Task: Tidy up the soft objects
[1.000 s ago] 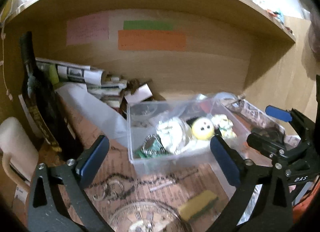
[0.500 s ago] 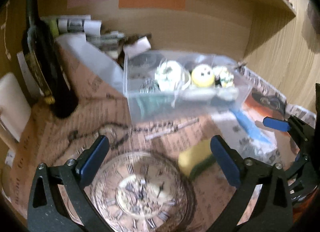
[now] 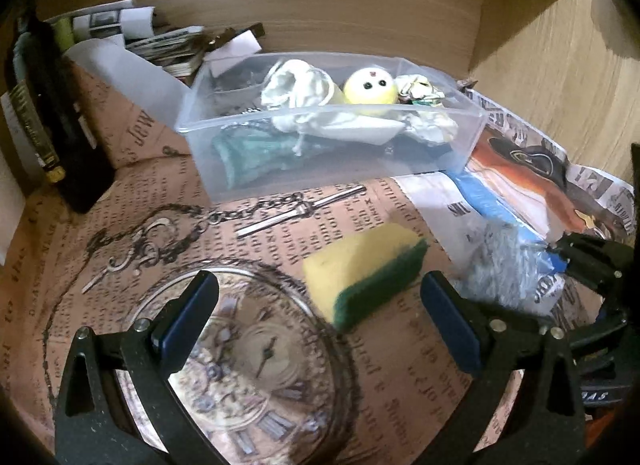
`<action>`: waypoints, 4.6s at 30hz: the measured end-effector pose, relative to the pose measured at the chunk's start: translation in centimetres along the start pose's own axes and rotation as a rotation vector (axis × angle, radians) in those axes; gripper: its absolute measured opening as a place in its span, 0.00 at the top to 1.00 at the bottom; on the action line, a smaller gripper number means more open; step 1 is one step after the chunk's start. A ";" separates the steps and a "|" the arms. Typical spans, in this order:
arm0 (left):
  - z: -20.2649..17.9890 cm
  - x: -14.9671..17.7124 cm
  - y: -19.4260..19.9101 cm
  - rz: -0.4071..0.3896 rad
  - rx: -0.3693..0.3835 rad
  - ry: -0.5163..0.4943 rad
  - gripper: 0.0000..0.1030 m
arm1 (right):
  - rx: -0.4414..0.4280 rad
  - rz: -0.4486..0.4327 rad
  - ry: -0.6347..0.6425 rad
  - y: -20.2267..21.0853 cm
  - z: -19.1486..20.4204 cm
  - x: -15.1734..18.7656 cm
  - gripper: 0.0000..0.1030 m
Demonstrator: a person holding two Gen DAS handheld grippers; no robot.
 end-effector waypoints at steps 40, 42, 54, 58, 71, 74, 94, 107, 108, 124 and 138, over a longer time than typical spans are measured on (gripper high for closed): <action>3.5 -11.5 3.4 -0.223 -0.011 -0.004 0.71 | 0.184 -0.297 -0.088 1.8 -7.1 -11.9 0.55; 4.2 -11.9 2.7 -0.209 -0.021 0.003 0.71 | 0.194 -0.291 -0.079 1.1 -7.2 -12.3 0.55; 6.4 -11.5 -2.2 -0.123 -0.038 0.048 0.71 | 0.186 -0.208 -0.041 -3.9 -6.7 -12.4 0.55; 6.4 -11.2 -2.8 -0.098 -0.032 0.045 0.67 | 0.194 -0.206 -0.025 -4.3 -6.5 -12.4 0.54; 4.3 -11.3 1.1 -0.204 -0.076 -0.027 0.29 | 0.260 -0.257 -0.015 -2.6 -6.5 -12.6 0.18; 3.5 -11.4 2.8 -0.245 -0.077 -0.041 0.26 | 0.263 -0.275 -0.023 -1.7 -6.6 -12.8 0.17; -4.4 -9.8 13.7 -0.534 -0.099 -0.195 0.01 | 0.217 -0.579 -0.110 11.0 -5.3 -12.0 0.00; -6.0 -8.7 15.7 -0.575 -0.062 -0.177 0.00 | 0.201 -0.616 -0.129 13.5 -4.9 -10.3 0.00; -5.9 -8.7 15.7 -0.576 -0.062 -0.174 0.00 | 0.199 -0.616 -0.129 13.5 -4.8 -10.3 0.00; -5.5 -8.8 15.9 -0.586 -0.057 -0.147 0.00 | 0.195 -0.608 -0.132 13.5 -4.5 -10.0 0.00; -5.5 -8.9 15.8 -0.583 -0.058 -0.148 0.00 | 0.188 -0.605 -0.142 13.5 -4.9 -9.8 0.00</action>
Point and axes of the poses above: each gripper's, at about its wrist camera, not at the fingertips, and y roughly against the way its jaws point, z to its left, x to its underside, the point moved 4 cm from there along -y, roughly the way its jaws point, and after that the axes turned 15 degrees about x, right-handed, at the moved point
